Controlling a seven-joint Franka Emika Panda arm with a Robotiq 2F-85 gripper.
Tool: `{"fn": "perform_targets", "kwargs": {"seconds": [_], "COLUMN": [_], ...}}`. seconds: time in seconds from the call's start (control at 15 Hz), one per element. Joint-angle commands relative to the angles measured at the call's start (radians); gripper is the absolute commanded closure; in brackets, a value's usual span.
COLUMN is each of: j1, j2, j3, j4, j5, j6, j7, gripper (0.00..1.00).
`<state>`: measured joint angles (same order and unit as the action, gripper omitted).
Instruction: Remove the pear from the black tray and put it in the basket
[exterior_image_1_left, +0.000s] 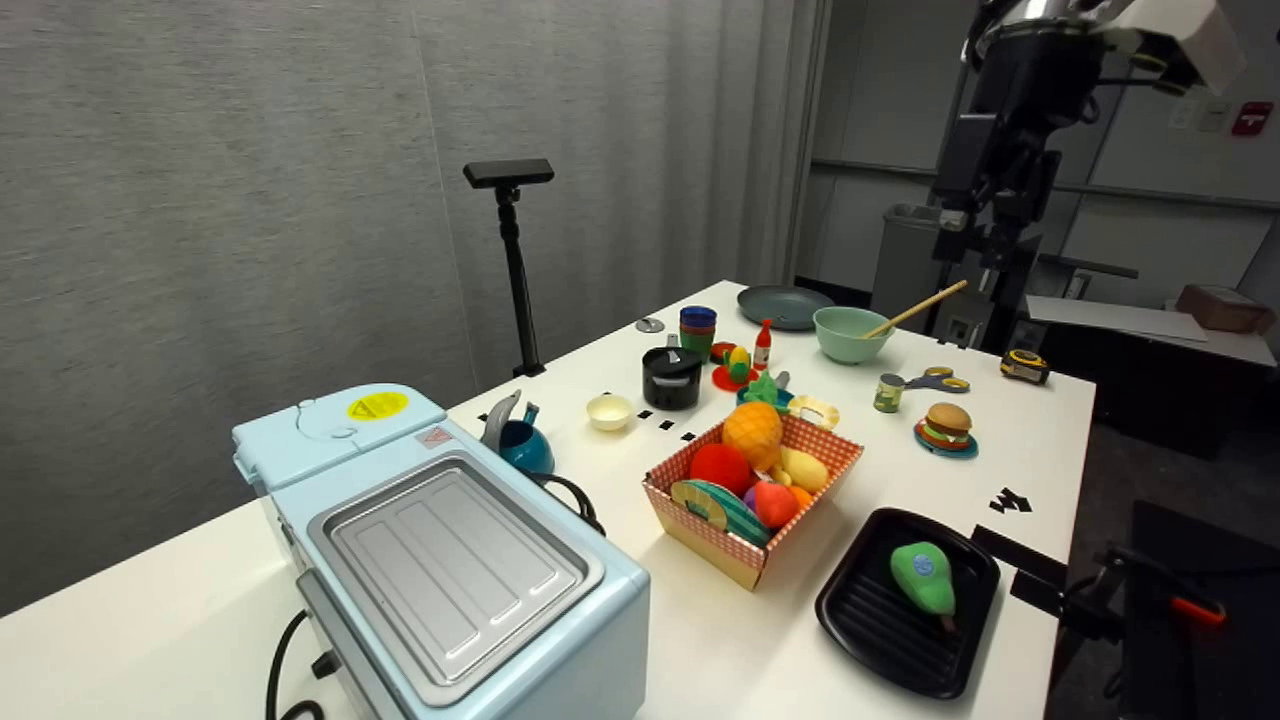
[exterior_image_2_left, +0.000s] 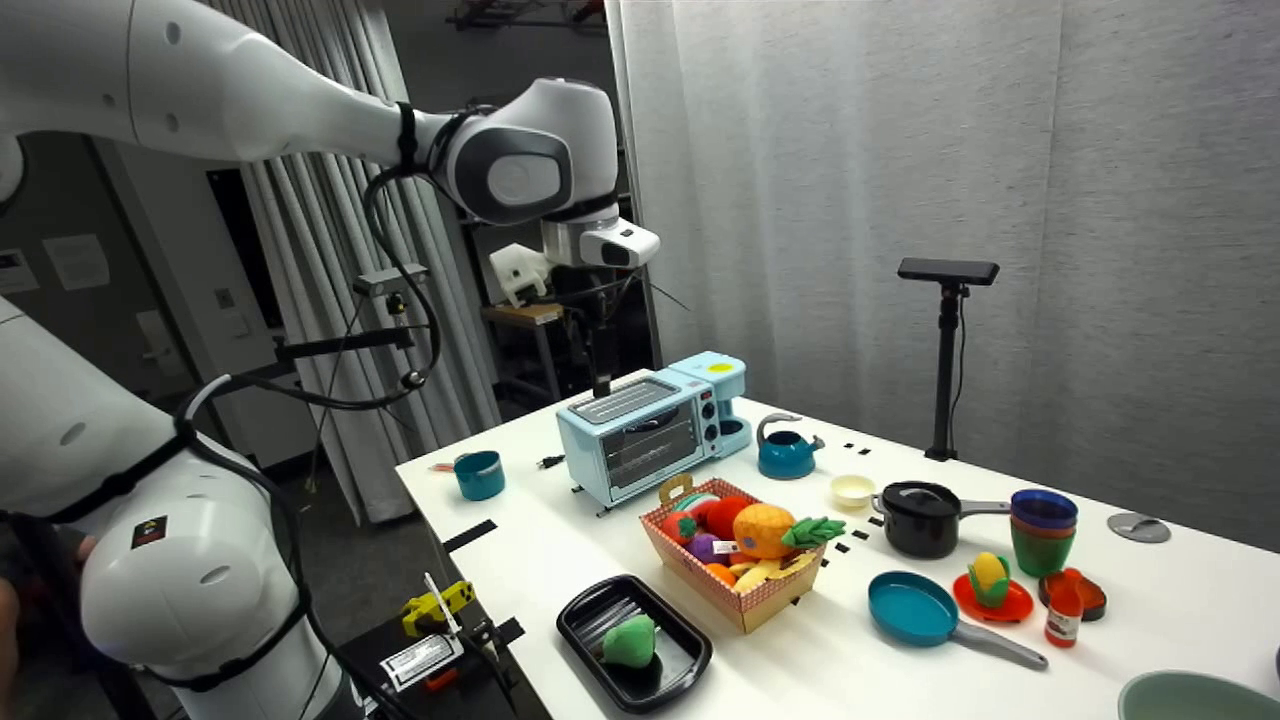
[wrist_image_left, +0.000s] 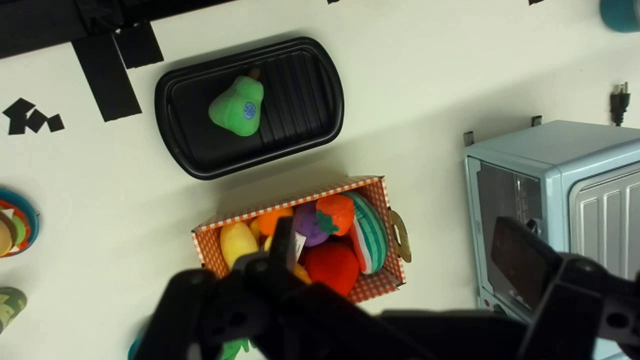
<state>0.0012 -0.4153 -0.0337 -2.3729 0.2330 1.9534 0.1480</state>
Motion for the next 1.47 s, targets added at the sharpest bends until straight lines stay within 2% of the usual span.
{"fn": "perform_targets", "kwargs": {"seconds": [0.0,0.47,0.53,0.93,1.4], "j1": [-0.020,-0.026,-0.015,-0.026,-0.034], "j2": [0.022,0.104,0.097,0.134,0.293], "j3": [0.012,0.013,0.008,0.001,-0.052], "j4": [-0.057,-0.127,-0.112,-0.125,-0.152], "j5": [-0.043,-0.124,-0.096,-0.108,-0.018], "j6": [0.134,0.329,0.288,0.317,0.318], "j7": [-0.035,-0.012,-0.010,-0.002,-0.074], "gripper": [0.00,0.00,0.00,0.00,0.00]}}
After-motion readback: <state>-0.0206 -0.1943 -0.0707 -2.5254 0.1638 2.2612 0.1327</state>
